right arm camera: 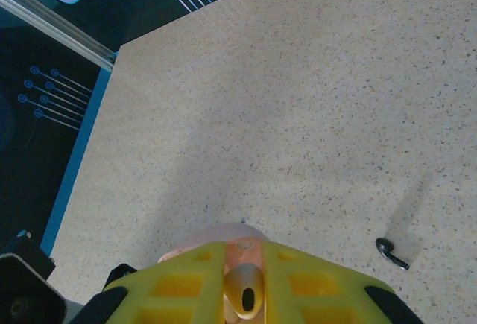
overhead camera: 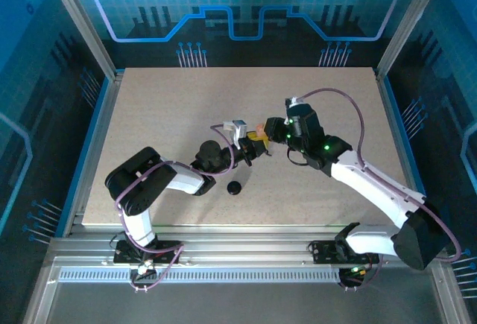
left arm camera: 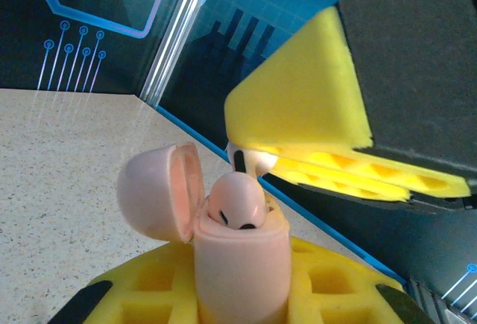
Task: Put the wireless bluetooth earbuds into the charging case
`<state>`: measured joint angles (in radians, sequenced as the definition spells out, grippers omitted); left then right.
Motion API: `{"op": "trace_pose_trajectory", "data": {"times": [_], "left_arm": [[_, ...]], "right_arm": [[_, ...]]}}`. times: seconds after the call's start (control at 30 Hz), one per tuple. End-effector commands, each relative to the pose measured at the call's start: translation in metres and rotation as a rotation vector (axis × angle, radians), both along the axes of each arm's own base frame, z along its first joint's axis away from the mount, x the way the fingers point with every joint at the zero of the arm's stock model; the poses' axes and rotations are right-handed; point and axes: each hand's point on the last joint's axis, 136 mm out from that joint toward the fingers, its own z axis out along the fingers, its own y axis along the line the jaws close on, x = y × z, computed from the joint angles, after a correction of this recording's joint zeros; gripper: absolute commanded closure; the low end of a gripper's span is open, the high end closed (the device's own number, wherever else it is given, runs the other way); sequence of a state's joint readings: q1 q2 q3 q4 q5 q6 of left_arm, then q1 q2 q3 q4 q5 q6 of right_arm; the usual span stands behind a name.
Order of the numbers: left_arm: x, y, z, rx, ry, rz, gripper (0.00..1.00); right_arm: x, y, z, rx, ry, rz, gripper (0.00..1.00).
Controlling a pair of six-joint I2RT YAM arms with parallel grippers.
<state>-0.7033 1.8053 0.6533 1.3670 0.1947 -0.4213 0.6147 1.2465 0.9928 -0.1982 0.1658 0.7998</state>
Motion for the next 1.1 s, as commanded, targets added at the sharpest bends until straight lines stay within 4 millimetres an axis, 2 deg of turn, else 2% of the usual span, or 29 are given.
{"op": "trace_pose_trajectory", "data": {"times": [0.0,0.4,0.6,0.83,0.93,0.97,1.07], "left_arm": [[0.001,0.003,0.034,-0.071,-0.057,0.009,0.82],[-0.004,-0.001,0.038,-0.062,-0.087,-0.024,0.82],[-0.008,-0.003,0.036,-0.034,-0.123,-0.045,0.82],[-0.015,-0.004,0.037,-0.001,-0.176,-0.07,0.81],[-0.016,-0.003,0.04,0.0,-0.191,-0.075,0.8],[-0.017,-0.004,0.04,0.004,-0.198,-0.081,0.8],[-0.019,-0.002,0.037,0.016,-0.204,-0.091,0.8]], "right_arm": [[-0.008,0.004,0.003,-0.004,-0.022,0.025,0.82],[-0.011,0.001,0.012,0.001,-0.057,0.026,0.68],[-0.015,-0.007,0.029,-0.019,-0.139,0.035,0.61],[-0.028,-0.017,0.047,-0.082,-0.263,0.12,0.59],[-0.029,-0.019,0.049,-0.082,-0.283,0.144,0.59],[-0.03,-0.02,0.036,-0.095,-0.268,0.156,0.59],[-0.034,-0.021,0.033,-0.095,-0.298,0.203,0.59]]}}
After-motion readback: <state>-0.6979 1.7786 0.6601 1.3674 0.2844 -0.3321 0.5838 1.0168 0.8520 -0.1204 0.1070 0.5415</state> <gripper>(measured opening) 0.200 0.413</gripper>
